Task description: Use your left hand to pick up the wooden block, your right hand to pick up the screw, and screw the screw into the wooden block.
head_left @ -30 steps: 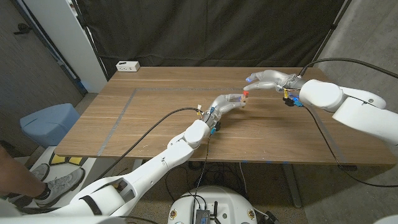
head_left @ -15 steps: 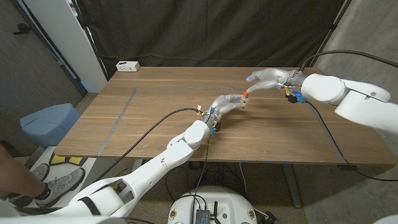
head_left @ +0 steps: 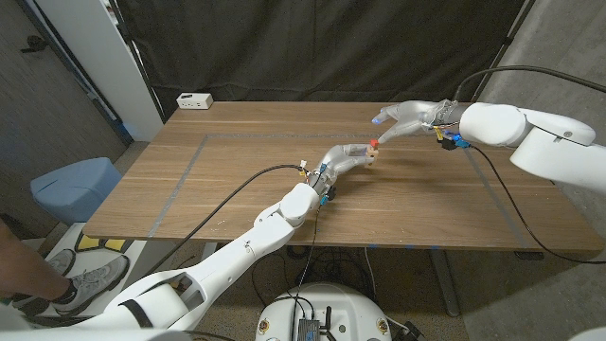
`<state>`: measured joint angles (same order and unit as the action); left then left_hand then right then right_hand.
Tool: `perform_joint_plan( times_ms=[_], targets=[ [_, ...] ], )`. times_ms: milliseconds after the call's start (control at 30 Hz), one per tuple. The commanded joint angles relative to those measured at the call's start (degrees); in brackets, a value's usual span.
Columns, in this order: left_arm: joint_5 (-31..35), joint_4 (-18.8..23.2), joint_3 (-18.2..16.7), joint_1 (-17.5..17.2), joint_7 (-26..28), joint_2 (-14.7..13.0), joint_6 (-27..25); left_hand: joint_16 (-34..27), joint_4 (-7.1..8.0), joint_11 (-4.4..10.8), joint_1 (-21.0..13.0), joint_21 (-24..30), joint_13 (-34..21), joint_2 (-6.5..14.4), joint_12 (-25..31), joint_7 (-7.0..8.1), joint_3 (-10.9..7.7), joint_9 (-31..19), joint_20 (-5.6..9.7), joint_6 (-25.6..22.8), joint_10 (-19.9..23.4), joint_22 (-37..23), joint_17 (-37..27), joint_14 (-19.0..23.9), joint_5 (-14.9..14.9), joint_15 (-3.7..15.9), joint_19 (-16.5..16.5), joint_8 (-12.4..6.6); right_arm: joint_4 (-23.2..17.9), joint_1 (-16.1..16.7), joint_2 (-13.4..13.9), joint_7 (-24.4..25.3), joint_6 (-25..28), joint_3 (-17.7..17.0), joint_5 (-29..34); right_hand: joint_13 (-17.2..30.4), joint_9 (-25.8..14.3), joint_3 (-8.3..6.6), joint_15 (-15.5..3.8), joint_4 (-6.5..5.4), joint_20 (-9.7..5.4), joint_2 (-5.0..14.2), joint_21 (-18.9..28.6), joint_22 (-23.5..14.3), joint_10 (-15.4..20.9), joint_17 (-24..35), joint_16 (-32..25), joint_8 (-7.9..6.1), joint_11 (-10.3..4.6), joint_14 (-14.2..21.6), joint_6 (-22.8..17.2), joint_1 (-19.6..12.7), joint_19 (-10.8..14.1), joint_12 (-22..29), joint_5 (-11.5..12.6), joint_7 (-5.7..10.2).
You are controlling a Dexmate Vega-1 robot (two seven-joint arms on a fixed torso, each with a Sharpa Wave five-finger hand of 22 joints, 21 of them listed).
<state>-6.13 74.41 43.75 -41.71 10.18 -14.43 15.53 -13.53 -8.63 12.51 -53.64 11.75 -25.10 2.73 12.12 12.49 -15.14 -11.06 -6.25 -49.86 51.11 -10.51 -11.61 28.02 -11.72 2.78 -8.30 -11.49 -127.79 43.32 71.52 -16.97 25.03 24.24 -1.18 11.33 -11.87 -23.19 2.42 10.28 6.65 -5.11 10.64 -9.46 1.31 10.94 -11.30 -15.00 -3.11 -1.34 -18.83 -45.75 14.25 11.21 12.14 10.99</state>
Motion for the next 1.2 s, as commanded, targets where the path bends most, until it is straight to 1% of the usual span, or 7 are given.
perform_joint_plan(
  times_ms=[33, 100, 433, 633, 833, 900, 1200],
  targets=[
    [-0.3, -0.5, 0.0, 0.3, -0.6, -0.1, 0.1, 0.2, 0.27, 0.12, 0.1, 0.3, -0.3, 0.6, 0.2, -0.86, -0.08, -0.2, -0.24, -1.7, 0.7, -0.2, 0.0, 0.5, -0.4, 5.03, -0.1, -0.69, 1.3, -4.4, -1.2, -6.5, -1.7, 3.1, 6.1, 0.1, -0.3, -0.64, -0.66, -0.08, -0.28, -0.12, 0.2, -0.2, 0.0, -0.1, 0.0, -0.42, -1.05, 0.0, -0.7, -1.2, 0.9, 0.1, 0.0, 1.04],
    [-0.1, -0.6, 0.1, 0.4, -0.5, 0.0, 0.4, 0.2, 0.29, 0.12, 0.1, 0.3, -0.3, 0.7, 0.2, -0.86, -0.10, -0.2, -0.27, -1.6, 0.7, -0.2, 0.0, 0.5, -0.4, 5.00, -0.1, -0.65, 1.5, -5.1, -1.6, -7.6, -1.9, 3.7, 7.3, 0.1, -0.4, -0.81, -0.95, -0.07, -0.64, -0.31, 0.3, -0.2, 0.2, -0.1, -0.1, -0.52, -1.91, 0.1, -1.0, -1.7, 1.0, 0.2, -0.2, 1.44],
    [0.2, 0.2, 0.2, 0.1, -0.3, -0.3, 0.1, 0.3, 0.31, 0.11, 0.2, 0.3, -0.3, 0.7, 0.2, -0.68, -0.13, -0.2, -0.29, -1.6, 0.6, -0.2, 0.0, 0.6, -0.5, 5.03, -0.1, -0.65, 2.4, -8.3, -3.3, -13.2, -3.0, 5.6, 11.2, 0.1, -0.5, -1.07, -1.38, -0.09, -0.74, -0.60, 0.3, -0.2, 0.4, -0.1, -0.1, -0.97, -2.40, 0.3, -2.2, -2.5, 1.2, 0.2, -0.5, 1.48],
    [0.5, 0.4, 0.2, 0.0, 0.0, -0.3, 0.1, 0.3, 0.28, 0.11, 0.2, 0.3, -0.3, 0.7, 0.2, -0.63, -0.13, -0.2, -0.30, -1.7, 0.6, -0.2, 0.0, 0.6, -0.5, 5.14, -0.1, -0.70, 2.9, -10.0, -4.2, -16.4, -3.6, 6.6, 13.4, 0.1, -0.5, -1.22, -1.47, -0.09, -0.65, -0.71, 0.3, -0.2, 0.5, -0.1, -0.1, -1.15, -2.39, 0.3, -2.7, -2.9, 1.3, 0.2, -0.6, 1.53],
    [0.7, 0.8, 0.2, -0.2, 0.2, -0.3, -0.1, 0.3, 0.28, 0.11, 0.2, 0.3, -0.3, 0.7, 0.2, -0.69, -0.12, -0.2, -0.32, -1.8, 0.7, -0.2, 0.0, 0.6, -0.5, 5.06, 0.0, -0.73, 2.9, -10.5, -4.8, -17.8, -4.3, 6.9, 15.3, 0.1, -0.6, -1.39, -1.59, -0.08, -0.71, -0.80, 0.3, -0.3, 0.5, -0.1, -0.1, -1.34, -2.41, 0.4, -3.2, -3.3, 1.4, 0.2, -0.8, 1.53],
    [0.7, 0.9, 0.2, -0.2, 0.2, -0.3, -0.2, 0.3, 0.27, 0.11, 0.2, 0.3, -0.3, 0.7, 0.2, -0.70, -0.15, -0.2, -0.30, -1.8, 0.7, -0.2, 0.0, 0.6, -0.5, 5.10, 0.0, -0.75, 3.1, -10.6, -4.9, -18.3, -4.6, 6.8, 15.5, 0.1, -0.6, -1.46, -1.63, -0.11, -0.78, -0.88, 0.3, -0.3, 0.6, -0.1, -0.1, -1.49, -2.87, 0.4, -3.6, -3.5, 1.4, 0.2, -0.9, 1.53],
    [0.8, 1.0, 0.4, -0.3, 0.2, -0.3, -0.4, 0.3, 0.22, 0.11, 0.2, 0.3, -0.3, 0.7, 0.2, -0.71, -0.17, -0.2, -0.31, -1.9, 0.7, -0.2, 0.0, 0.5, -0.5, 5.02, 0.0, -0.78, 3.9, -11.4, -5.6, -21.0, -4.7, 7.0, 16.3, 0.1, -0.7, -1.57, -1.82, -0.24, -1.30, -1.09, 0.4, -0.3, 0.7, 0.0, -0.2, -1.88, -2.77, 0.5, -4.5, -3.8, 1.6, 0.2, -1.1, 1.52]
  ],
)
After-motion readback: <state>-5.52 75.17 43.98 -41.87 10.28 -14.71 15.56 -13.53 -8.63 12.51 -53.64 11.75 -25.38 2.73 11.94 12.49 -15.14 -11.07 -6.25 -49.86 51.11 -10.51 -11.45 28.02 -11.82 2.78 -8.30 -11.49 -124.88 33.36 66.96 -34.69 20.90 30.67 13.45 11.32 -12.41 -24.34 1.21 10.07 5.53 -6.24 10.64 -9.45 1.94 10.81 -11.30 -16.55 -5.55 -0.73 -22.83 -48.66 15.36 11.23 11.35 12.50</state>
